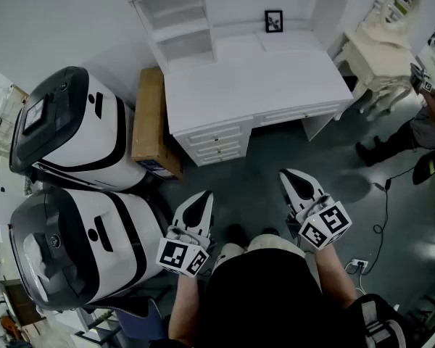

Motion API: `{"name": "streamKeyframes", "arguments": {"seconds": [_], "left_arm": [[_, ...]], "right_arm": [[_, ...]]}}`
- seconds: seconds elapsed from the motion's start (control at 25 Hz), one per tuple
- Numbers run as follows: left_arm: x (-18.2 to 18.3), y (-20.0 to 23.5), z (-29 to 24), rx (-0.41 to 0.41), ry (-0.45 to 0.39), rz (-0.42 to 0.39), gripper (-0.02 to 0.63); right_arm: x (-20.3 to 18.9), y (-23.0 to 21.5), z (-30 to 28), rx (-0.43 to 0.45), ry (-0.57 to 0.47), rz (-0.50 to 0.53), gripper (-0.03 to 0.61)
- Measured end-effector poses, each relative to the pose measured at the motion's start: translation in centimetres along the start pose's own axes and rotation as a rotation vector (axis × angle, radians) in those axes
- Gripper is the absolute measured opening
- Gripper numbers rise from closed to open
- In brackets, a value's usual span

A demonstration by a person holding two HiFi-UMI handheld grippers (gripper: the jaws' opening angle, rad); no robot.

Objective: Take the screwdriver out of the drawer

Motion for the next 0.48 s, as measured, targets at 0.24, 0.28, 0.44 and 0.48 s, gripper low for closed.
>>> {"name": "streamKeyframes", "arguments": {"seconds": [0.24,0.28,0.44,0.48], "left_arm": [[-0.5,0.2,0.4,0.017,0.012,0.011,0.021],[-0.6,0.3,0.6,0.02,0.015,0.017,0.021],[-1.0,0.5,1.0,0.035,0.031,0.019,0.021],[-1.0,0.6,1.1,0.037,0.035,0.019,0.021]], "right_arm": [[-0.1,-0.3,-0.1,-0.01,0.009,0.013,0.015],[-0.2,-0.1,-0.1,-0.009,0.016,0.021,0.015],[-0.5,0.5,-0.3,-0.003,0.034,0.031,0.015],[-0.5,0.7,-0.4,0.004,0.035,0.033,0.015]]}}
Point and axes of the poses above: the fingertips, and each gripper's own axes: z backward along the fingers, y to its left, x out of its top, the point moved 4 cm from there along z, backward along the fingers, and after that the axes turned 15 degrees about z, right-handed, at the moved point
